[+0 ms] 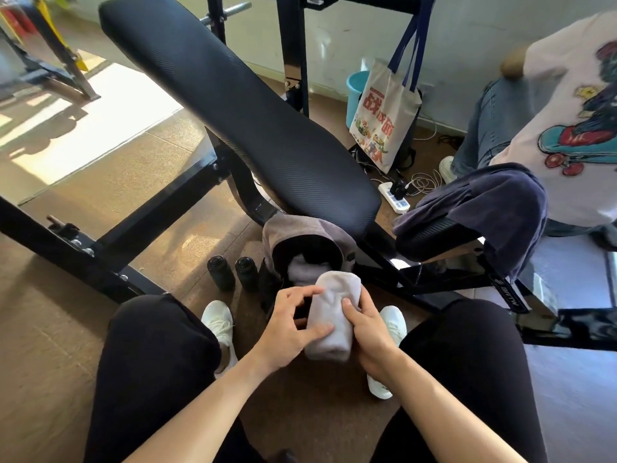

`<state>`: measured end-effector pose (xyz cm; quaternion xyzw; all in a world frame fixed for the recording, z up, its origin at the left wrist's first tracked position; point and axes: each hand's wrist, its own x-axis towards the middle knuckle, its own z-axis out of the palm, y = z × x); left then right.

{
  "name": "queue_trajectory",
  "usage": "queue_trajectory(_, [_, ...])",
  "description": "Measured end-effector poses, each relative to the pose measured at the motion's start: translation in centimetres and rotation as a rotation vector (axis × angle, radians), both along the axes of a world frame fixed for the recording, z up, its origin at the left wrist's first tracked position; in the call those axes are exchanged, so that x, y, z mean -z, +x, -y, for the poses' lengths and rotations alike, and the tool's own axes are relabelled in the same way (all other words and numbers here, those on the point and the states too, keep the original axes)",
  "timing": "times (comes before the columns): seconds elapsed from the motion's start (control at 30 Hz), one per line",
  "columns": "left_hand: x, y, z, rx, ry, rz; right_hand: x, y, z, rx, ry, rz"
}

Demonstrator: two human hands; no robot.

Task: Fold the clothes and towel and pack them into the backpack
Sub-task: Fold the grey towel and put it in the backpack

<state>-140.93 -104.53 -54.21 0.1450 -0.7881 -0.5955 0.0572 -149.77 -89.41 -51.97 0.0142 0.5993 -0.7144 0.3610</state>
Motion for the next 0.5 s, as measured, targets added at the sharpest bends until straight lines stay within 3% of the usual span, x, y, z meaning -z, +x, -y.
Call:
queue_trajectory(0.1, [0.0,-0.2,0.4,0.145,0.221,0.13,0.8,0.3,0.1,-0.106,0.082,-0.126])
queue_trajectory(0.17, [0.0,-0.2,0.6,0.206,0.261,0.154,1.5,0.6,0.2,-0.206,0.132,-0.229])
queue_trajectory(0.37, [1.2,-0.6,1.1,0.097,0.226,0.187,2.7,-1.9,0.7,-0.509,0.409,-0.41])
queue_trajectory(0.5, [2.6,-1.5,2.8,0.051,0.021,0.279,3.4,-6.5,1.6,-0.557,0.696,-0.646])
